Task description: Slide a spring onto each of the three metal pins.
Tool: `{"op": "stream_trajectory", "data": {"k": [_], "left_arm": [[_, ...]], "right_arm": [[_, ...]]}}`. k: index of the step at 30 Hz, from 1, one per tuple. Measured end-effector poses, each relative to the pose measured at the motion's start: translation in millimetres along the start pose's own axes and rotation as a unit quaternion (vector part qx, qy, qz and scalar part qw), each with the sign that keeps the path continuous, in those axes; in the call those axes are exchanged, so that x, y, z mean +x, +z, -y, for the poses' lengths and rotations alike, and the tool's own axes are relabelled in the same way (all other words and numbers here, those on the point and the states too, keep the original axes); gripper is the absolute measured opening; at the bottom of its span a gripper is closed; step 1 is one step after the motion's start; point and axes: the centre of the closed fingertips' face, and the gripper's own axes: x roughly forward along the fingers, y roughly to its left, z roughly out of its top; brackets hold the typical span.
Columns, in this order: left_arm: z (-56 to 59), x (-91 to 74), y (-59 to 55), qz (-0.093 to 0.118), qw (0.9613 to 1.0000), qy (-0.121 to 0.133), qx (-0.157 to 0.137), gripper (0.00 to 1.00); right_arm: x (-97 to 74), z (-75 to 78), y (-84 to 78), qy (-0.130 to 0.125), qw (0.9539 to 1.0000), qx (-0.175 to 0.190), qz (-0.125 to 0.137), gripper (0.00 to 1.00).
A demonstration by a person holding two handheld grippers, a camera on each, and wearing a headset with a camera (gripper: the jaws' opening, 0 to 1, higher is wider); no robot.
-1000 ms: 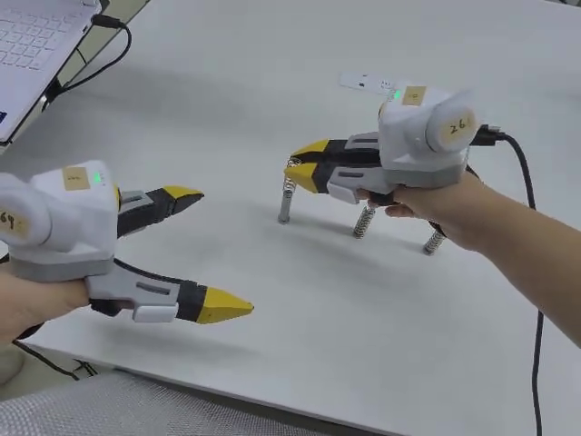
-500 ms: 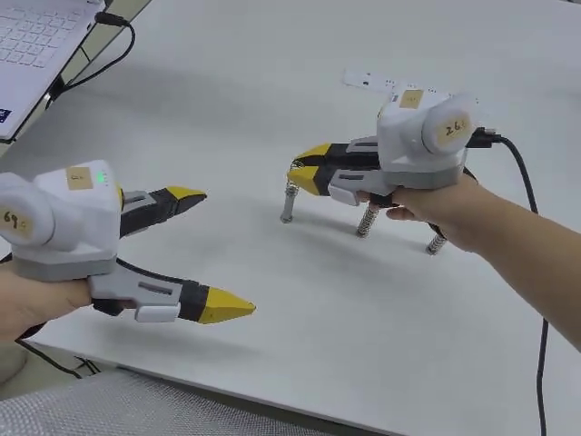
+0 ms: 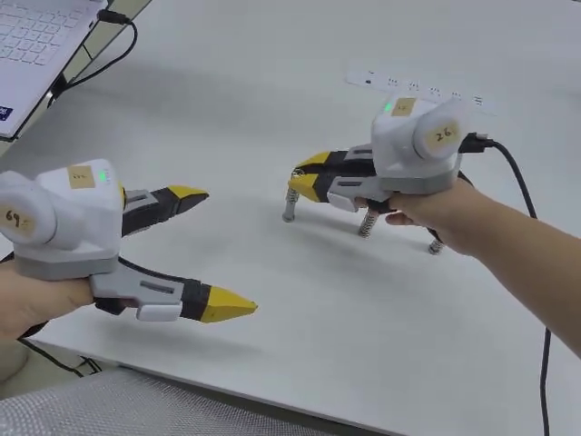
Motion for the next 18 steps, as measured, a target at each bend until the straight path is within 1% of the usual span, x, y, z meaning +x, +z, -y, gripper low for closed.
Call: {"op": "stream_trajectory", "data": {"k": [2,4,7,11,18], "left_arm": [[-0.4,0.2,-0.2,-0.001,1.0000,0.000,0.000,0.94],[0.0,0.7,0.5,0.001,1.0000,0.000,0.000,0.94],[0.0,1.1,0.6,0.000,1.0000,0.000,0.001,0.94],[-0.1,1.2,0.3,0.000,1.0000,0.000,0.001,0.94],[-0.8,1.1,-0.1,-0.001,1.0000,0.000,0.001,0.94]], "right_arm": [[1.9,-0.8,-2.4,0.000,1.0000,0.004,-0.004,0.08],[3.9,-1.9,-6.2,0.001,0.9999,0.000,-0.010,0.08],[6.0,-0.7,-12.2,-0.003,0.9998,0.005,-0.021,0.08],[9.7,-3.9,-17.2,0.000,0.9995,0.000,-0.031,0.08],[15.0,-7.7,-26.6,0.004,0.9987,0.002,-0.050,0.08]]}}
